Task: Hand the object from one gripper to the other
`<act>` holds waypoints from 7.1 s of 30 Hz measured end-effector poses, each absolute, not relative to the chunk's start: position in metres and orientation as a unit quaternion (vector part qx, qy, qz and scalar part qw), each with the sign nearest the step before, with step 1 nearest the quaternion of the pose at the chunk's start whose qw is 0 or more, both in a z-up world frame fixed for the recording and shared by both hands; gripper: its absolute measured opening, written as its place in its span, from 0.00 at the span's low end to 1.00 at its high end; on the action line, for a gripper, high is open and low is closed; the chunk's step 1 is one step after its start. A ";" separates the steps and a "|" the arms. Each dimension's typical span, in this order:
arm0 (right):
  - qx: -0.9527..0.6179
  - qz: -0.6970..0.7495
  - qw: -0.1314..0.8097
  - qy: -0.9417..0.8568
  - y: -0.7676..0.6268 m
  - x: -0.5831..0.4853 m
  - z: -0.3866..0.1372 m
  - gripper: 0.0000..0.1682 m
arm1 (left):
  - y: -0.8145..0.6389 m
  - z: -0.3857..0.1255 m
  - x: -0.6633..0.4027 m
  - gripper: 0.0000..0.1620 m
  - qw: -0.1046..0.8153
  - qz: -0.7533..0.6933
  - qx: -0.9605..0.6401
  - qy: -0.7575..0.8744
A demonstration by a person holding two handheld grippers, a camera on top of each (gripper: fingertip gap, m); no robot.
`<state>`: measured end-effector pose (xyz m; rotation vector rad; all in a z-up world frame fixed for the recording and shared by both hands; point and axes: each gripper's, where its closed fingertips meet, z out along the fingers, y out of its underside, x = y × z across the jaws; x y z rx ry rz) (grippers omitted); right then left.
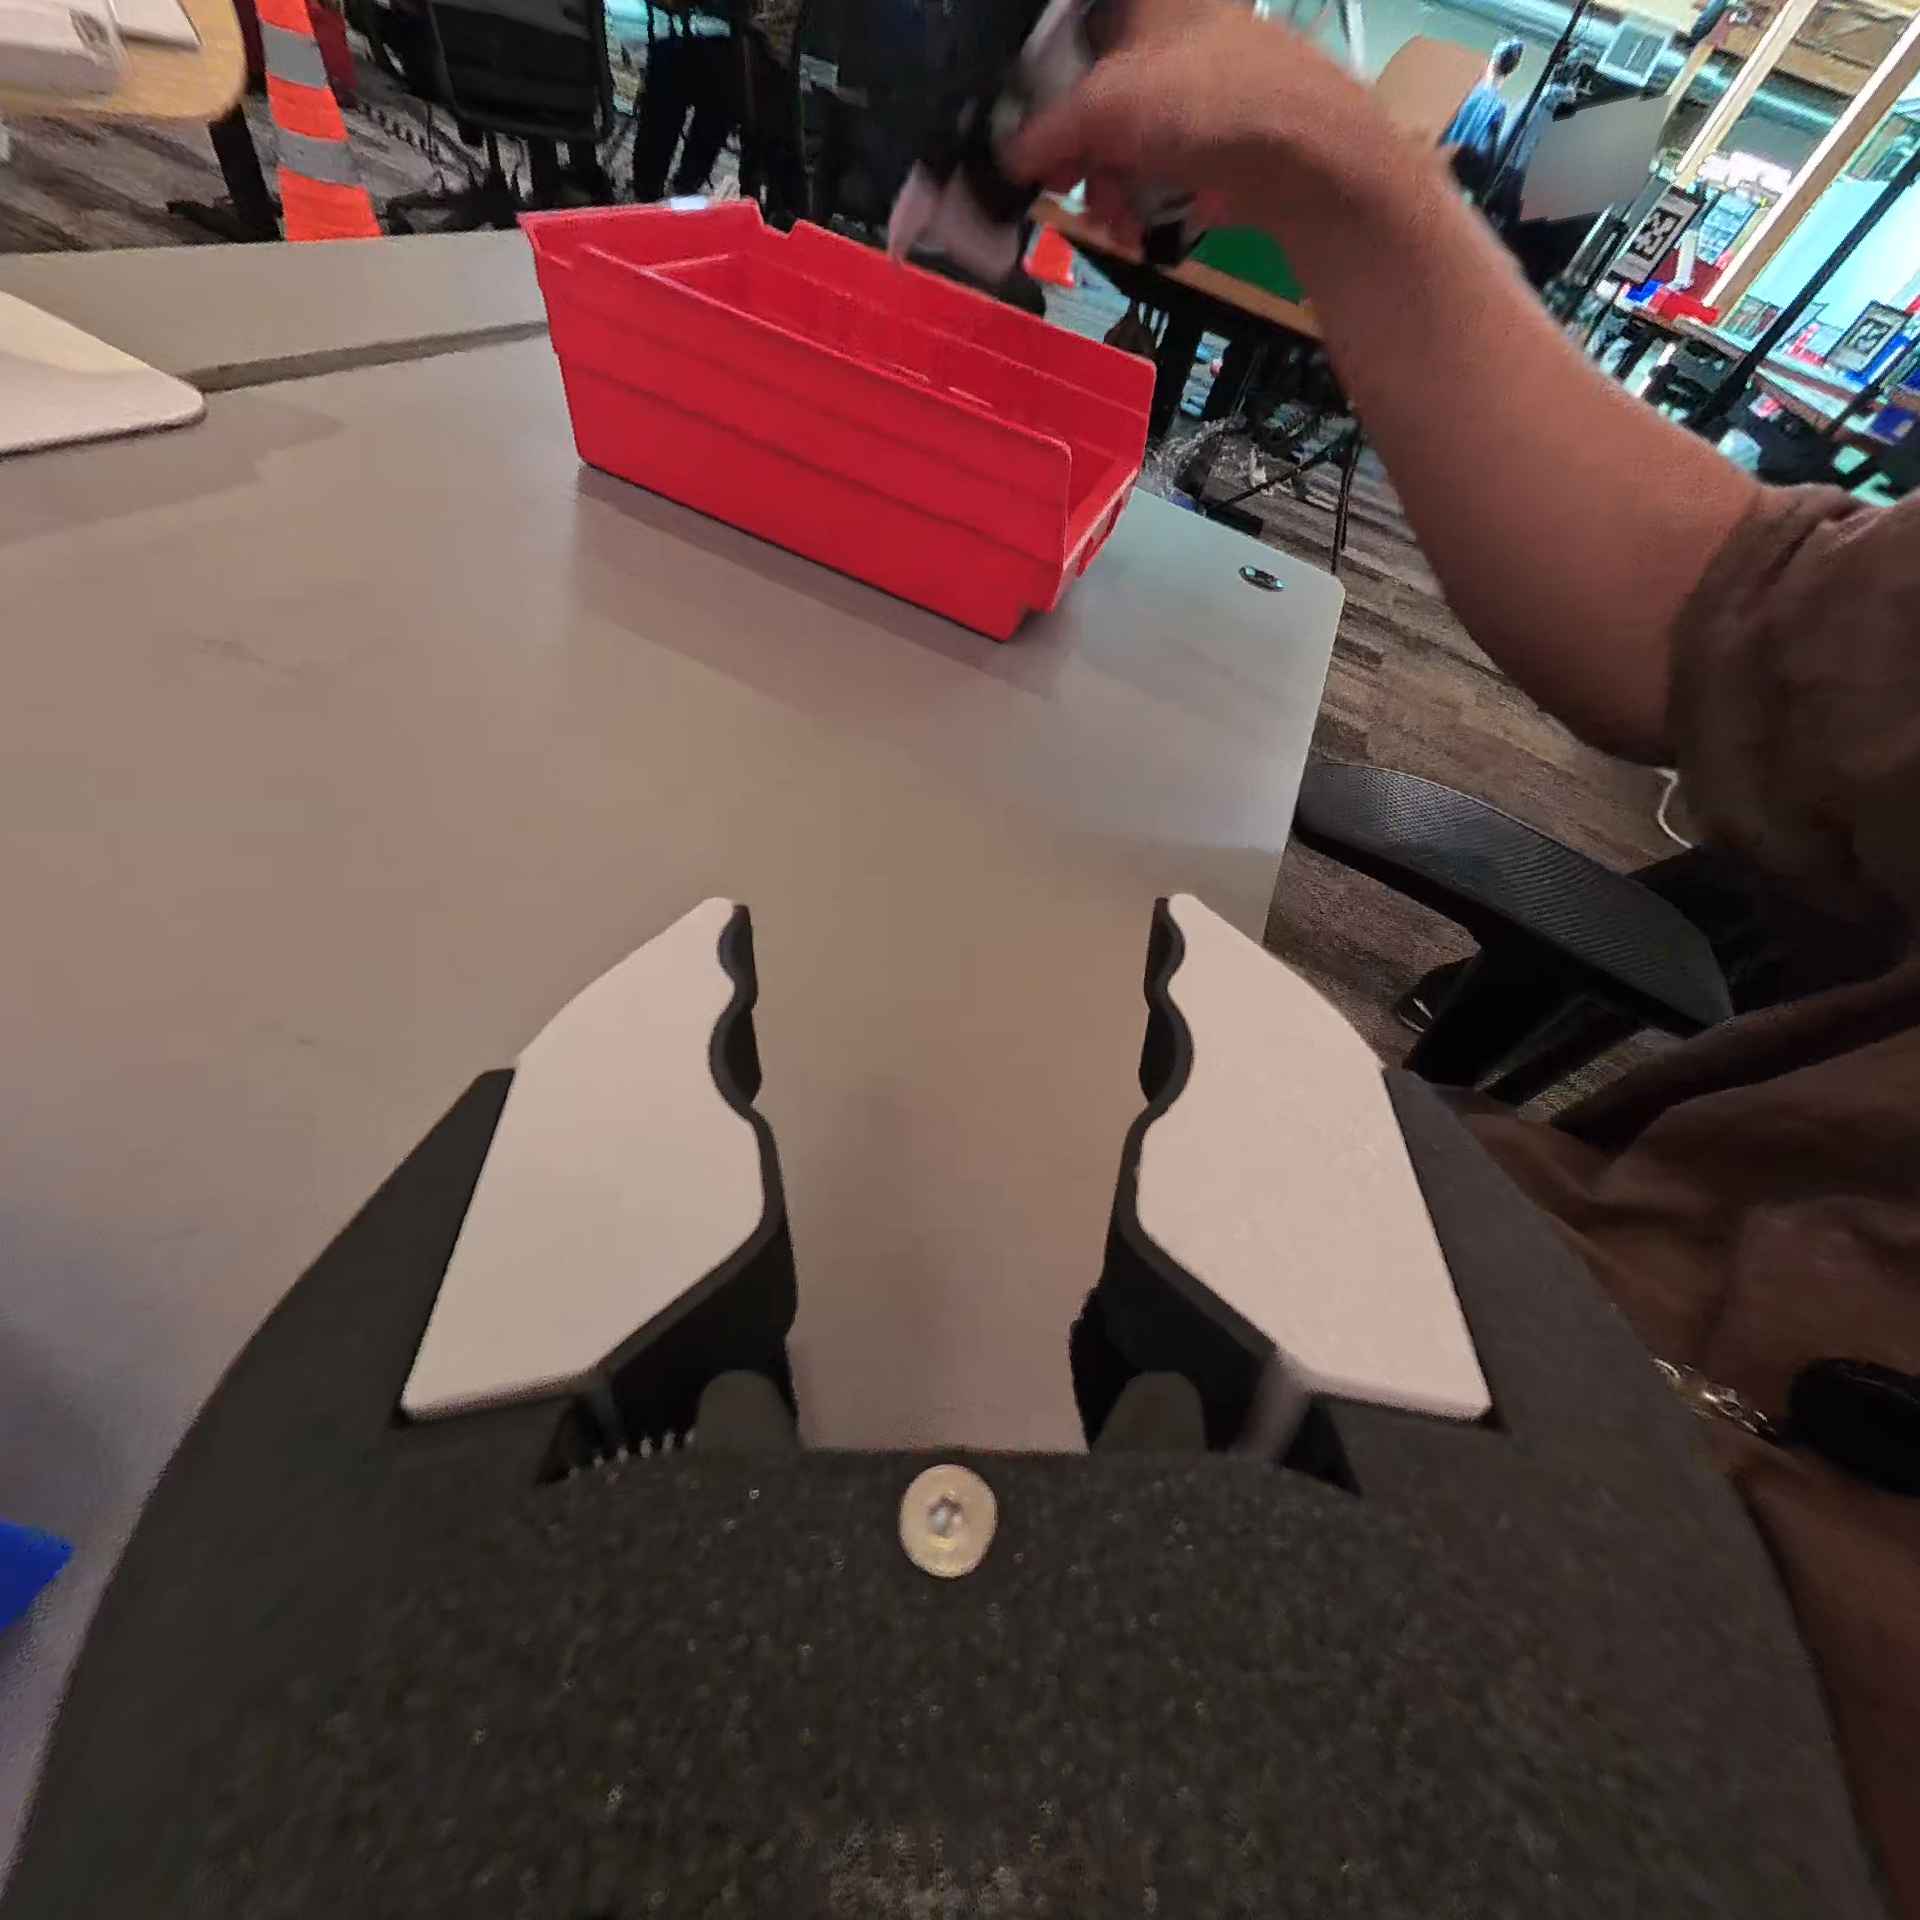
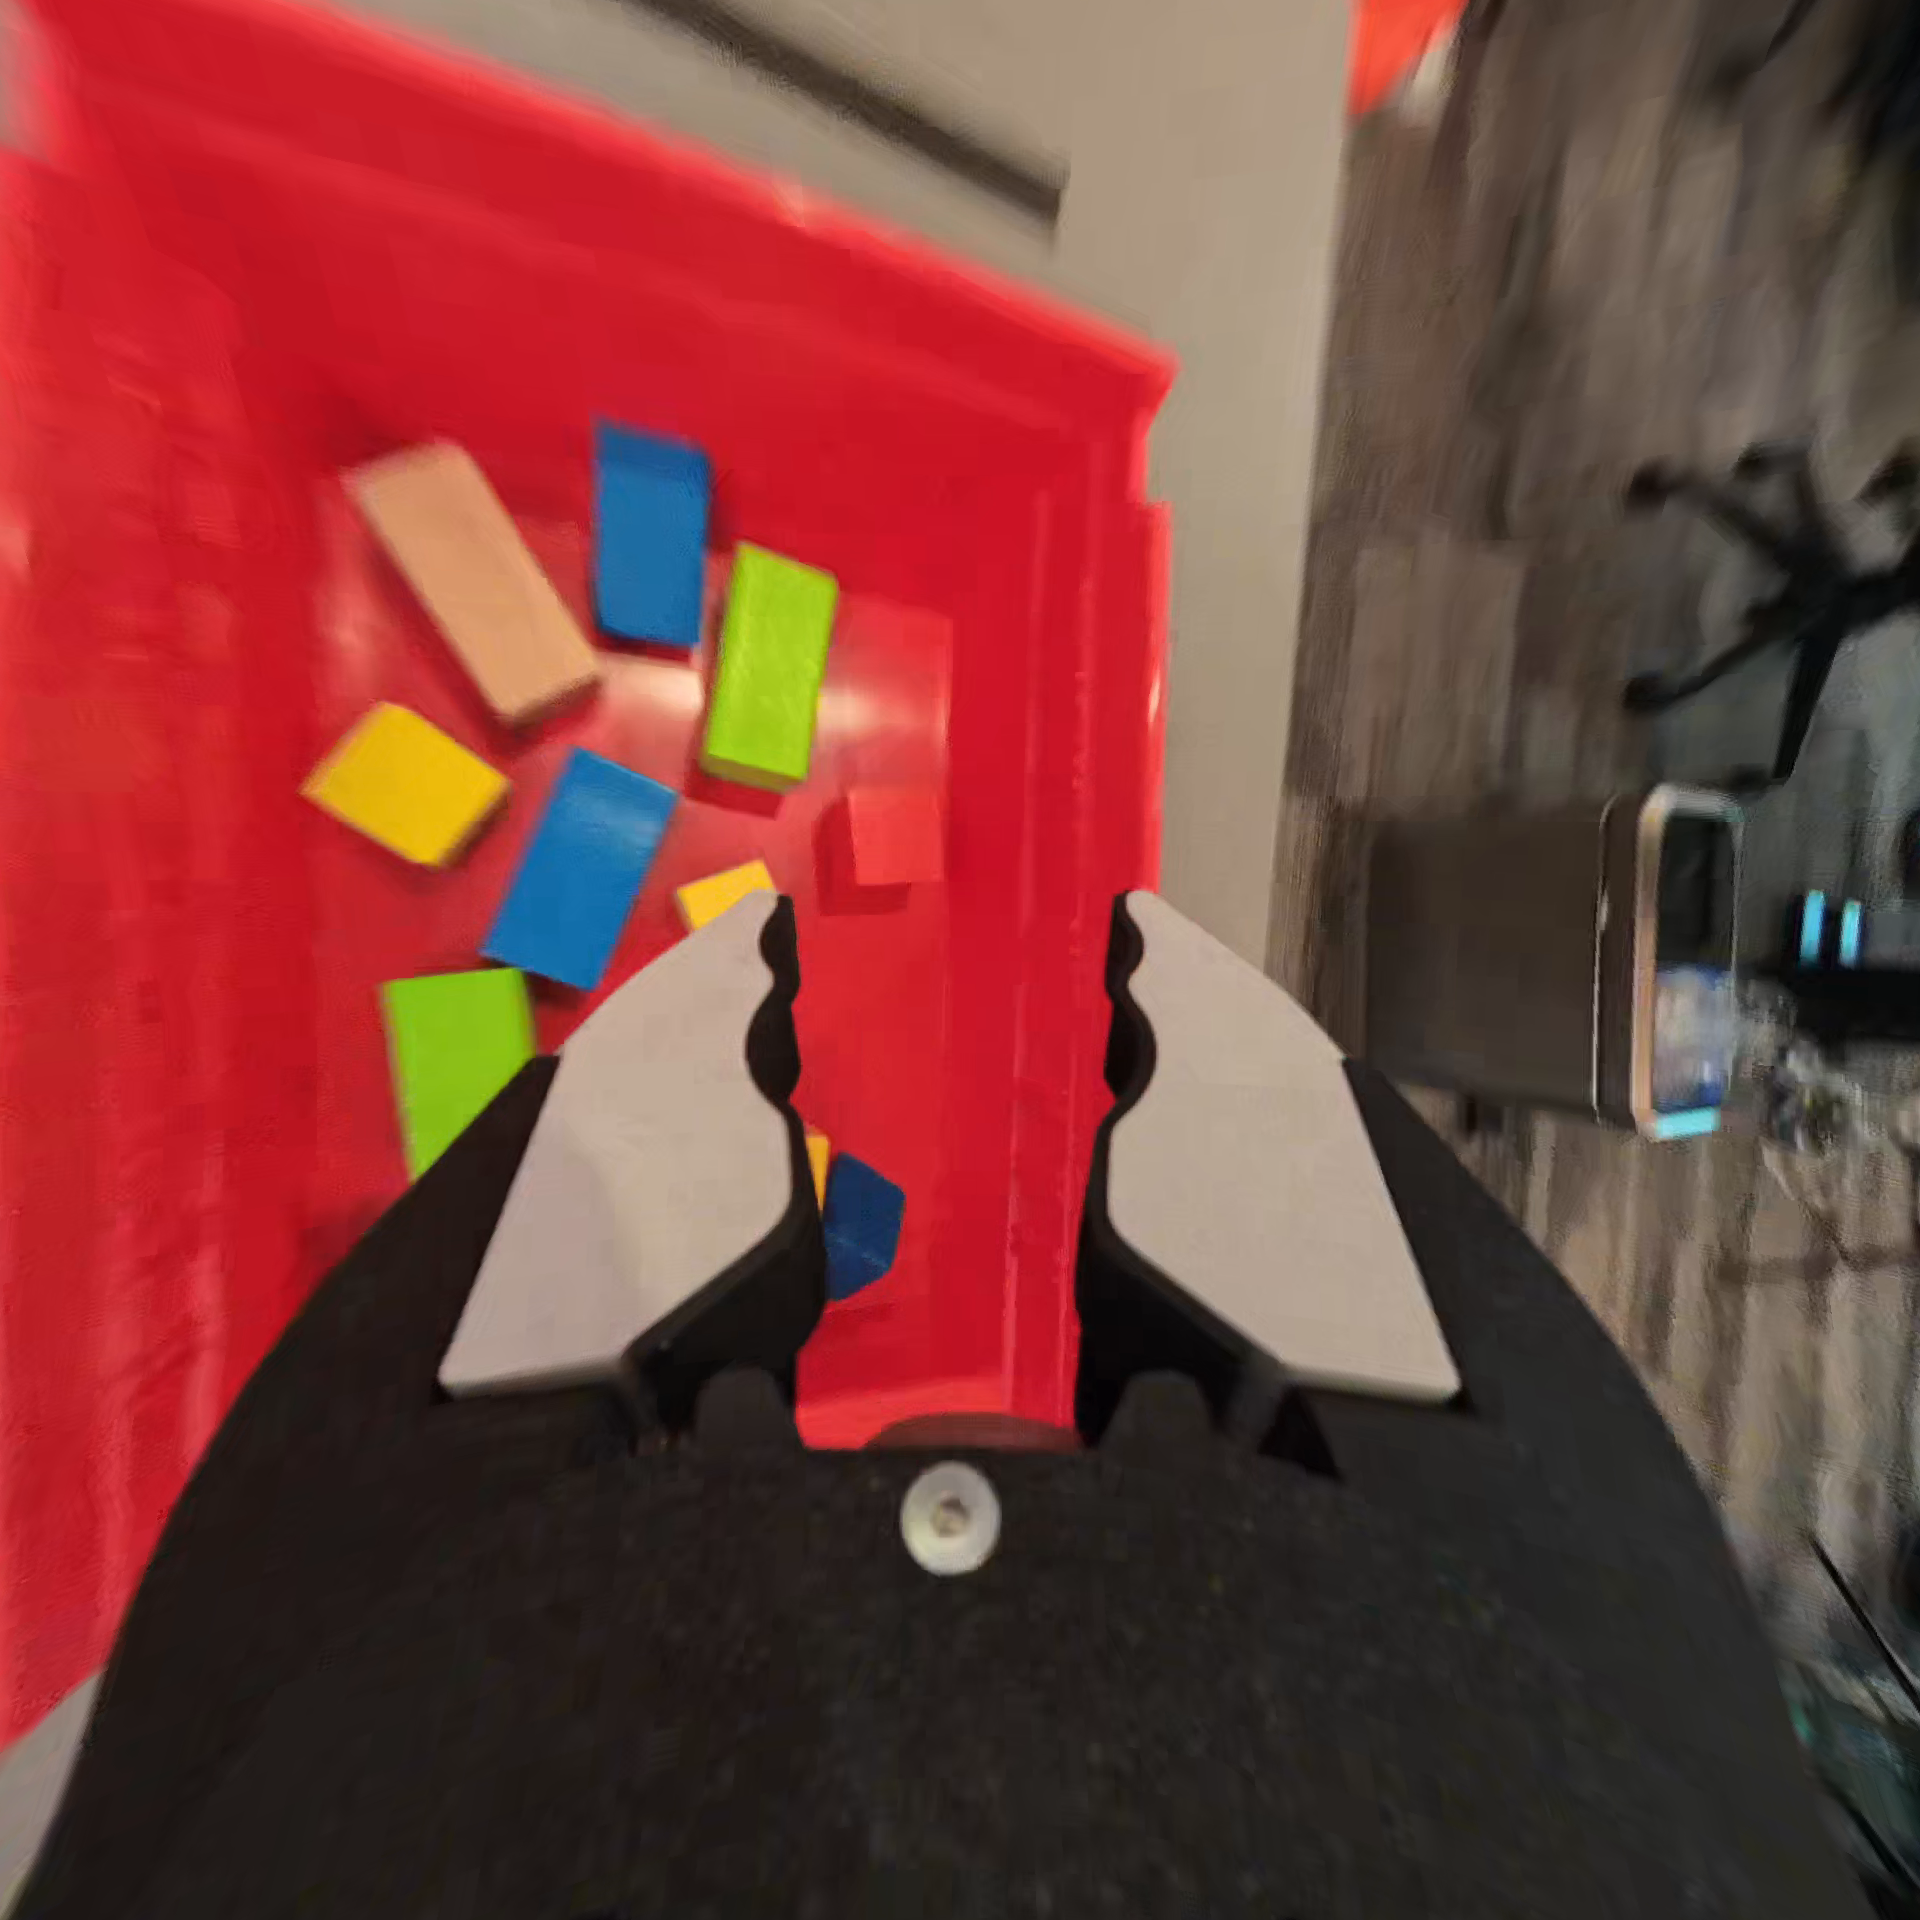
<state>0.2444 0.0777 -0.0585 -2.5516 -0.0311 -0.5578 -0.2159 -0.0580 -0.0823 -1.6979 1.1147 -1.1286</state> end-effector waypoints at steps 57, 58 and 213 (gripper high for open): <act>-0.753 0.208 0.591 -0.201 -0.089 -0.043 -0.104 0.29 | 0.218 -0.178 -0.477 0.43 -0.127 0.228 -0.907 0.331; -0.754 0.205 0.590 -0.203 -0.089 -0.044 -0.105 0.29 | 0.218 -0.181 -0.478 0.40 -0.130 0.224 -0.910 0.324; -0.814 -0.047 0.556 -0.160 -0.084 0.027 -0.134 0.31 | 0.158 -0.079 -0.409 0.22 0.194 0.071 -0.662 0.721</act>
